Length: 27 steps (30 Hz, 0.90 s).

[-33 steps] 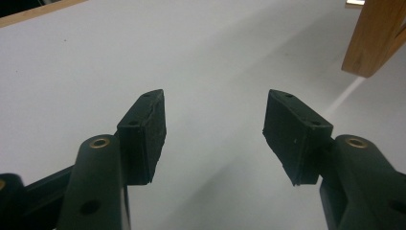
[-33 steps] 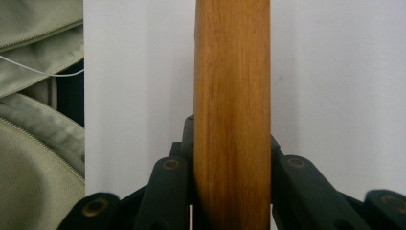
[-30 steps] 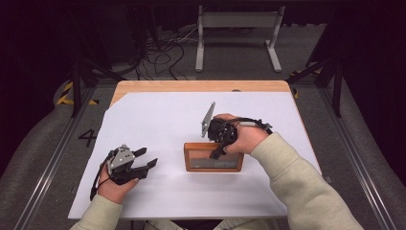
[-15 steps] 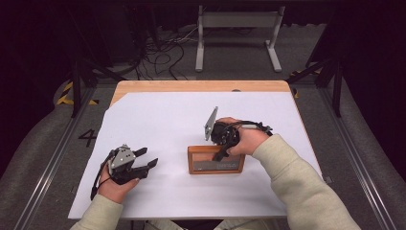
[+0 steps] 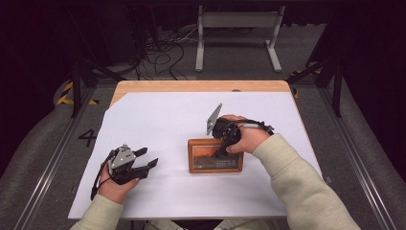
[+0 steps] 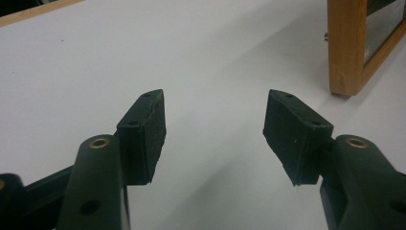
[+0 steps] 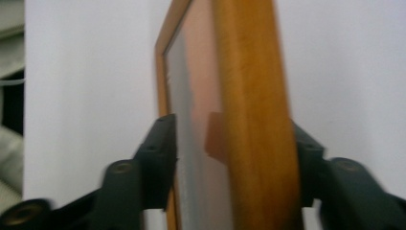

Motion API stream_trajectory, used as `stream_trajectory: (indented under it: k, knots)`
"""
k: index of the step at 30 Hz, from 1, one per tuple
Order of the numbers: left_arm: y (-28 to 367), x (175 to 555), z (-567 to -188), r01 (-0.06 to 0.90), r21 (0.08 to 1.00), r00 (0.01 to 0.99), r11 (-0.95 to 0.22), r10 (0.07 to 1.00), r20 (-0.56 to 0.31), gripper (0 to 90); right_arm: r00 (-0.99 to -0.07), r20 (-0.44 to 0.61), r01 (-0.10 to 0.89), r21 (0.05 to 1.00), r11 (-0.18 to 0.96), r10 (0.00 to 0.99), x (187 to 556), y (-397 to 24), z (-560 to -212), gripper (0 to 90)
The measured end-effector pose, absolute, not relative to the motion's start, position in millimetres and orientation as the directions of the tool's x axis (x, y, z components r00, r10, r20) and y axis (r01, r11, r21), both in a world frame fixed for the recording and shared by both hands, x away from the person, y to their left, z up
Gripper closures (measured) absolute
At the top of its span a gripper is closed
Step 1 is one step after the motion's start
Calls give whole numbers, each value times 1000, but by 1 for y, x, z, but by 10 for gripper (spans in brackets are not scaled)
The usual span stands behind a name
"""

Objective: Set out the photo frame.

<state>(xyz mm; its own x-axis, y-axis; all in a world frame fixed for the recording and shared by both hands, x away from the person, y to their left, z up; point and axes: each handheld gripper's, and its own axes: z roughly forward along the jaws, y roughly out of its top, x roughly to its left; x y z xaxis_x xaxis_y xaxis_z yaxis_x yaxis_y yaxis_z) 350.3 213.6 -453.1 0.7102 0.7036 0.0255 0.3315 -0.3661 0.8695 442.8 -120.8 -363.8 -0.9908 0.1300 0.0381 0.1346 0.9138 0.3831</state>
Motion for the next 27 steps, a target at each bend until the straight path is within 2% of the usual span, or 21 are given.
stream_trajectory:
  k: [3, 5, 15, 27]
  knots:
    - [214, 350, -453, 334, 869, 709, -365, 705, 23, 397, -990, 2, 127, 419, 899, 139, 446, -122, -365, 269]
    - [214, 350, -453, 332, 870, 709, -366, 705, 26, 395, -988, -9, 132, 433, 892, 151, 446, -123, -364, 236]
    - [215, 348, -454, 342, 866, 705, -364, 709, 19, 393, -980, -71, 122, 533, 837, 188, 437, -143, -342, 164]
    - [219, 345, -452, 354, 867, 695, -352, 719, 8, 389, -948, -88, 194, 602, 775, 305, 416, -191, -323, 125]
